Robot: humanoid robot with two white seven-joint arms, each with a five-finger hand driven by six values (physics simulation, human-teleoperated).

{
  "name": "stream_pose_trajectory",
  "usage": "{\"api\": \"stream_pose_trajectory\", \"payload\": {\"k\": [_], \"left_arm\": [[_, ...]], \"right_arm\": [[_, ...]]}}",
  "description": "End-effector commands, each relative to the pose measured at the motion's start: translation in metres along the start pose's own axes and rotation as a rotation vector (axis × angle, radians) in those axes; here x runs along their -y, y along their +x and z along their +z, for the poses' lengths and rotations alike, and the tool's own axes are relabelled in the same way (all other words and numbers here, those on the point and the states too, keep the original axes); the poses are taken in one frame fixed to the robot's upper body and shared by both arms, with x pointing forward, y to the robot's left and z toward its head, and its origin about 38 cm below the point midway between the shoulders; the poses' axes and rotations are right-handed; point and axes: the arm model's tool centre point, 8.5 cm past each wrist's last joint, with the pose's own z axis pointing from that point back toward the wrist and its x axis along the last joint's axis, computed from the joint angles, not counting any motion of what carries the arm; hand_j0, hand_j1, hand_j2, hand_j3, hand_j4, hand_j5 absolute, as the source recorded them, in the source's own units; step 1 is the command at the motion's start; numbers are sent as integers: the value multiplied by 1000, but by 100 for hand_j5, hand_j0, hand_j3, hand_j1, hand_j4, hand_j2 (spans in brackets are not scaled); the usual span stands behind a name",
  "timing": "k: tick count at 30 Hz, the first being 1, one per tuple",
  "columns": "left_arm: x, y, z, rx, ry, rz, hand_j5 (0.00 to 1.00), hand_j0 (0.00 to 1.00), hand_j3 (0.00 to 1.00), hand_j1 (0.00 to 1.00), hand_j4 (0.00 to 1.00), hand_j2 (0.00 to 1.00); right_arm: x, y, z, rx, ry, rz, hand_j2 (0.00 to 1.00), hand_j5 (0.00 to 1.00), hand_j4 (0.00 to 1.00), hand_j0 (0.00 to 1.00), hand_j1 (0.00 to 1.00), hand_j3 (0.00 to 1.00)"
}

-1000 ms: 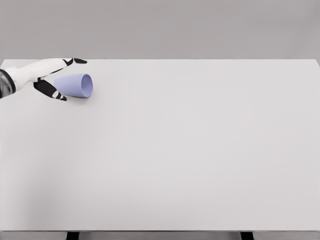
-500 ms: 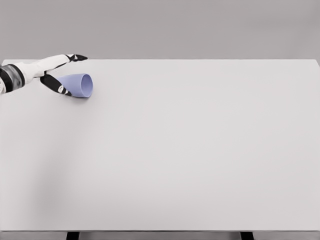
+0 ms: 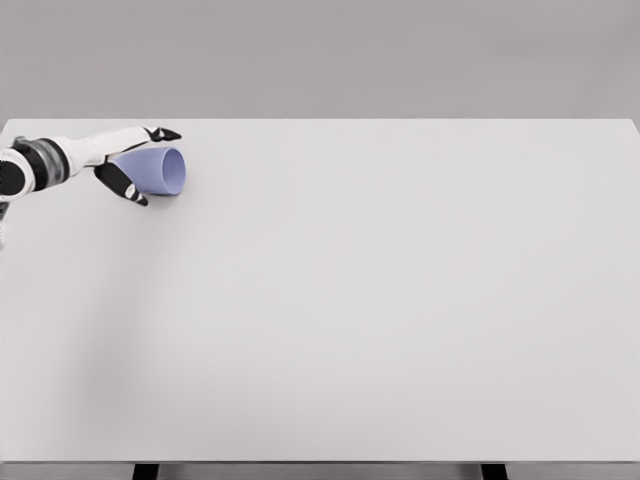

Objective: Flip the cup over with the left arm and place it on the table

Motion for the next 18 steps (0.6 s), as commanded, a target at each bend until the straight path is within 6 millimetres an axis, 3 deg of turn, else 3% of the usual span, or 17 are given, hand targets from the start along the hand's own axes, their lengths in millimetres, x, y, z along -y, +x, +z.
{"api": "stream_pose_trajectory", "payload": {"k": [1,18], "left_arm": [[2,2,-3,-4,-6,-10,100,100,100,100,100,100],[-3,2,-13,-39,-19,-28,100,100,100,100,100,100]], "right_arm": [[0,0,0,0,0,1,100,100,100,100,100,100],[0,0,0,1,0,-1,100,100,100,100,100,100]]}}
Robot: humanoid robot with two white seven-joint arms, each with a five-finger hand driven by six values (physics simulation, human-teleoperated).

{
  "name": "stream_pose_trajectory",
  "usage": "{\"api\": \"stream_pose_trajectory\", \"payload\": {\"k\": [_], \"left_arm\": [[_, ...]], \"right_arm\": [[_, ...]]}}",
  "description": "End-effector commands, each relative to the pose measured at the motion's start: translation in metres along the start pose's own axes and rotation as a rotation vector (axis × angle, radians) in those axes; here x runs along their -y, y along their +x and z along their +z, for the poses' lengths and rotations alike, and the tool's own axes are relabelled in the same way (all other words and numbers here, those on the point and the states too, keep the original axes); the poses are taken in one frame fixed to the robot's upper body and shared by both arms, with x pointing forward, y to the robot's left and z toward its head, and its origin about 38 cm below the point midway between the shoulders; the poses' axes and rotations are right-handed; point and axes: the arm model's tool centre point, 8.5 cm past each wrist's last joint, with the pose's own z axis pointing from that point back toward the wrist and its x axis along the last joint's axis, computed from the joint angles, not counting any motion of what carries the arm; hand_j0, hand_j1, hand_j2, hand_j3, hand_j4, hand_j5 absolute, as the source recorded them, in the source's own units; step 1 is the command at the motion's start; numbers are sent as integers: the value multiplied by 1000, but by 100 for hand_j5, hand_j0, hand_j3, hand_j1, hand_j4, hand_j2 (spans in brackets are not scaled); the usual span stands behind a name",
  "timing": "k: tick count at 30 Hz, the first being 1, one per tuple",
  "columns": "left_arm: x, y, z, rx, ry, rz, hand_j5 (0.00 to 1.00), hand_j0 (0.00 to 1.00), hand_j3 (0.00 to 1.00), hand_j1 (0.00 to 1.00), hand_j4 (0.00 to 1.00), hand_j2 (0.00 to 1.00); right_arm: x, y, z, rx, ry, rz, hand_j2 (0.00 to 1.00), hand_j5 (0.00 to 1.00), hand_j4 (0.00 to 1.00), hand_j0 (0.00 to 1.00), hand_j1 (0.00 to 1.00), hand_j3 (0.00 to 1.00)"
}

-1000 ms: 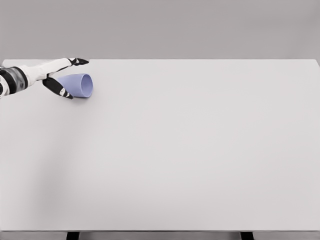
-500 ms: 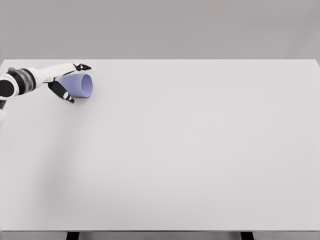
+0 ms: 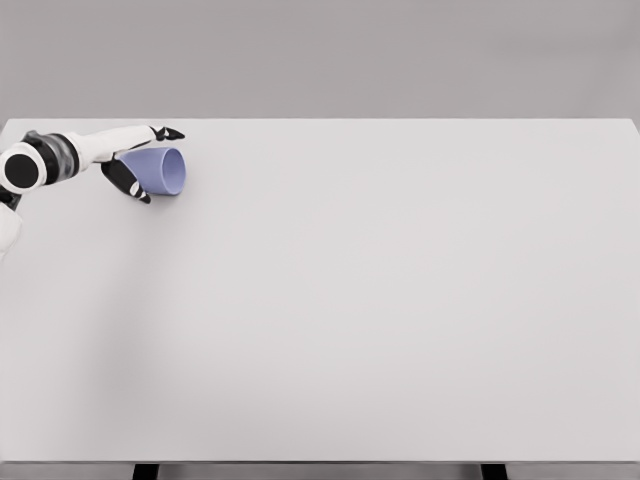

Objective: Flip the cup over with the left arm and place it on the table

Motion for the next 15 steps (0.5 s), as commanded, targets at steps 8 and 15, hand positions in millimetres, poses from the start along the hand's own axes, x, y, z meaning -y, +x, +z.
{"api": "stream_pose_trajectory", "payload": {"k": [8,15], "left_arm": [[-1,-4,-2,-23,-7,-1,99,99,99,99,99,99],[0,-2,-4,-24,-8,5,92,92,92,92,92,92]], "right_arm": [[0,0,0,-1,0,1,100,100,100,100,100,100],[0,0,0,0,0,0,100,100,100,100,100,100]]}}
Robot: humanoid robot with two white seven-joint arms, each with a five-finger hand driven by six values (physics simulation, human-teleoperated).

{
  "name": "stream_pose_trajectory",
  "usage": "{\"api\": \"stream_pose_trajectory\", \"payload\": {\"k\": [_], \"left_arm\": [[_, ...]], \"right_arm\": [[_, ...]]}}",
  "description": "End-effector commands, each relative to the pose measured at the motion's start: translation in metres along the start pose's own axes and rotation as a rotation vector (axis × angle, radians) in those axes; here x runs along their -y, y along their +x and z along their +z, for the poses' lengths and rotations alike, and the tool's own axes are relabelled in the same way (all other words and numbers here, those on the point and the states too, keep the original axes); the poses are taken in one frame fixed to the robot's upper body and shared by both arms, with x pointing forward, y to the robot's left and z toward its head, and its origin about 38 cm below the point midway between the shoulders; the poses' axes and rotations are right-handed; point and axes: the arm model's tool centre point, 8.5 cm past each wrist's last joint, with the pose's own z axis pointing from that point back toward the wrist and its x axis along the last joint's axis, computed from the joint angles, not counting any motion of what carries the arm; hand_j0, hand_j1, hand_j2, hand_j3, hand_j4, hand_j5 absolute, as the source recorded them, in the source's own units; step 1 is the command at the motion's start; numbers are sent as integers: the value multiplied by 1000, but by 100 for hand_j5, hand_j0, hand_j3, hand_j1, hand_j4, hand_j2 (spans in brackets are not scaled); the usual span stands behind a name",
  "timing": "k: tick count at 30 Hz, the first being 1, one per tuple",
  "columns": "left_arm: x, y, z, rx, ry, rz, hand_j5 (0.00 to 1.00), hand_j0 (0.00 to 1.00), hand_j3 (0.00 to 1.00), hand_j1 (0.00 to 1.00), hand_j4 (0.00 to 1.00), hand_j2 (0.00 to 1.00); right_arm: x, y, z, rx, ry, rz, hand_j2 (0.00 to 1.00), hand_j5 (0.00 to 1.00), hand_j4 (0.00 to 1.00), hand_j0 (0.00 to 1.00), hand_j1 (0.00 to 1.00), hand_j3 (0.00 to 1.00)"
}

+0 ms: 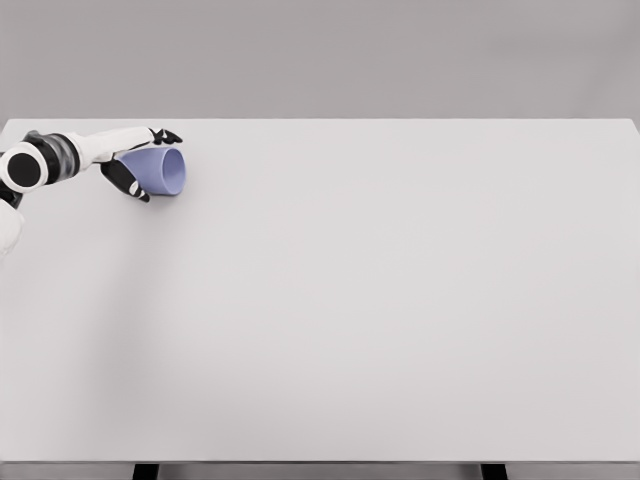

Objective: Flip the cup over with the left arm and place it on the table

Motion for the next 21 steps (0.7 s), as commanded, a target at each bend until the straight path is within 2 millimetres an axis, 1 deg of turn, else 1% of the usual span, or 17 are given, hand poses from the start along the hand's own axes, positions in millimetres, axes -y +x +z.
{"api": "stream_pose_trajectory", "payload": {"k": [1,3,8,9,13,15,18,21], "left_arm": [[0,1,-1,1,1,7,92,92,92,92,92,92],[5,-6,-2,-17,-12,23,92,92,92,92,92,92],[4,-3,-3,-12,-10,24,90,90,90,90,90,90],[4,-2,-4,-9,-10,24,86,86,86,86,86,86],[5,0,-6,-5,-12,24,76,76,76,76,76,76],[5,0,-6,-6,-11,26,69,69,69,69,69,69],[4,-1,-5,-6,-10,26,62,62,62,62,62,62],[3,0,-5,0,-6,33,58,58,58,58,58,58]], "right_arm": [[0,0,0,1,0,1,100,100,100,100,100,100],[0,0,0,0,0,0,100,100,100,100,100,100],[0,0,0,0,0,0,100,100,100,100,100,100],[0,0,0,-1,0,1,100,100,100,100,100,100],[0,0,0,-1,0,1,100,100,100,100,100,100],[0,0,0,0,0,0,100,100,100,100,100,100],[0,0,0,-1,0,1,100,100,100,100,100,100],[0,0,0,1,0,0,100,100,100,100,100,100]]}}
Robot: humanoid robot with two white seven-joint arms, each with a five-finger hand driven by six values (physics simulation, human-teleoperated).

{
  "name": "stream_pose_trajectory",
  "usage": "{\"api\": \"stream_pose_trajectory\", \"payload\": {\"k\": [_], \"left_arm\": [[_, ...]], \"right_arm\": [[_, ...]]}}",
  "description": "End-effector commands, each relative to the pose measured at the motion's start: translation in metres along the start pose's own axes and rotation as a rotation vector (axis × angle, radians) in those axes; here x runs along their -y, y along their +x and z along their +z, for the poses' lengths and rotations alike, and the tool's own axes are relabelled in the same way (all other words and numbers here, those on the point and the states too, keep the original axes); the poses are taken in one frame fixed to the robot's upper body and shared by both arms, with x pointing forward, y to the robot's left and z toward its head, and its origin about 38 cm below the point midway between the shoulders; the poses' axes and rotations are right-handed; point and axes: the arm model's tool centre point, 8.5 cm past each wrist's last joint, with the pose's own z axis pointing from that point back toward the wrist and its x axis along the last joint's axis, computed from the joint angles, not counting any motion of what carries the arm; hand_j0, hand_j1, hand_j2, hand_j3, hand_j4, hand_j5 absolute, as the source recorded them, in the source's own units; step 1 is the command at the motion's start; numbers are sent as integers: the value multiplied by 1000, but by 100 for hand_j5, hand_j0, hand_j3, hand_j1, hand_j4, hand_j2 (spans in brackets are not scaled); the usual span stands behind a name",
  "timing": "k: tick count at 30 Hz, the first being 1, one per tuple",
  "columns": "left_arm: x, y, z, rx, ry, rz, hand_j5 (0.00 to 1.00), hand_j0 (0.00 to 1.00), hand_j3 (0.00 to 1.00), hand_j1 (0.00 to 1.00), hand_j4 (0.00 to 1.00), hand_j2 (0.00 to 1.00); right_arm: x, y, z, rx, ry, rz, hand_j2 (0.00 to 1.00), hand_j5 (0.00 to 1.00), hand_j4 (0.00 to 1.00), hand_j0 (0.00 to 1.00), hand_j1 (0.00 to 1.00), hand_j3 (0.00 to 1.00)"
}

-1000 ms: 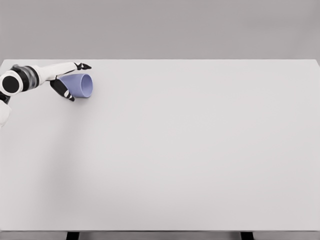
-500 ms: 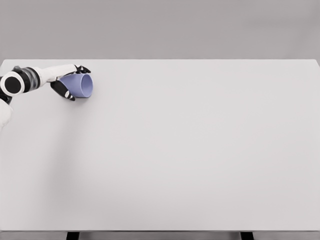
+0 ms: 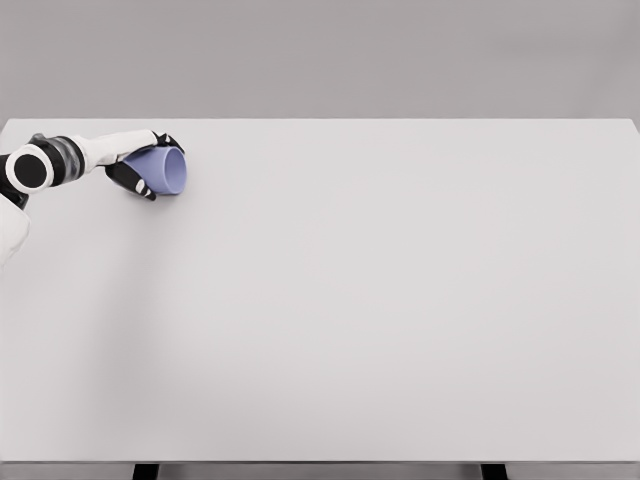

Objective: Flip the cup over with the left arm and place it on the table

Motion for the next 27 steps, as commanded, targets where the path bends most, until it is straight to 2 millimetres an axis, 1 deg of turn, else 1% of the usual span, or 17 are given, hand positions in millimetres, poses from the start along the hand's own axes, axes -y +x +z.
{"api": "stream_pose_trajectory", "payload": {"k": [1,10,14,16,21,27], "left_arm": [[-2,0,1,7,7,10,58,58,58,58,58,58],[-12,2,7,62,47,72,54,54,54,54,54,54],[-20,15,9,122,77,96,54,54,54,54,54,54],[-22,16,10,138,86,113,54,54,54,54,54,54],[-37,25,20,186,154,129,54,54,54,54,54,54],[-38,30,20,247,171,207,54,54,54,54,54,54]], "right_arm": [[0,0,0,0,0,-1,100,100,100,100,100,100],[0,0,0,0,0,-1,100,100,100,100,100,100],[0,0,0,-1,0,1,100,100,100,100,100,100],[0,0,0,0,0,-1,100,100,100,100,100,100],[0,0,0,0,0,-1,100,100,100,100,100,100],[0,0,0,-1,0,1,100,100,100,100,100,100]]}}
